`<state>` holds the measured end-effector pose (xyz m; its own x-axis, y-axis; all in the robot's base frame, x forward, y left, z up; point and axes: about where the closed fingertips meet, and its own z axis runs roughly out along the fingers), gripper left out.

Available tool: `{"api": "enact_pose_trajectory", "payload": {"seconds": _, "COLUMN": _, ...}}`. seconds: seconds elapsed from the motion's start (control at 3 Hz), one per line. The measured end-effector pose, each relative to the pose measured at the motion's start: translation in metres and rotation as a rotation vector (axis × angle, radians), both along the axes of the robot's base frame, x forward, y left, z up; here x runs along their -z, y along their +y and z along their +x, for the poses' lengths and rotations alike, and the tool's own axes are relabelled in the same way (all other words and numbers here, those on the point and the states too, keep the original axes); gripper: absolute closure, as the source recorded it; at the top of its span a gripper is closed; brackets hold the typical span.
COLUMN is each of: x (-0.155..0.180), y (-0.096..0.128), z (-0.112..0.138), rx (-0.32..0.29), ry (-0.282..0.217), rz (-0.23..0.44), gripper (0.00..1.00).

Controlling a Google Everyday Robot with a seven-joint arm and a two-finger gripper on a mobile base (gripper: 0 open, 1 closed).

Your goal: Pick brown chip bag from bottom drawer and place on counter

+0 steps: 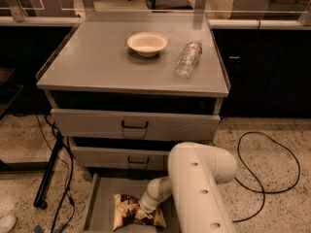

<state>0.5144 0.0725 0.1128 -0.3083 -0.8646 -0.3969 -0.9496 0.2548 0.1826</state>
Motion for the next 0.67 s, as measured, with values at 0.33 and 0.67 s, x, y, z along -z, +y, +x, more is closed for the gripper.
{"api": "enact_pose_trajectory", "payload": {"seconds": 0.33, "x": -0.005, "y": 0.000, "z": 0.000, "rx": 0.001, "ry": 0.000, "rz": -0.001, "gripper": 1.00}}
{"api": "enact_pose_trajectory", "payload": {"seconds": 0.67, "x": -0.030, "y": -0.009, "z": -0.009, "rx": 0.039, "ry": -0.001, "rz": -0.025, "gripper": 1.00}}
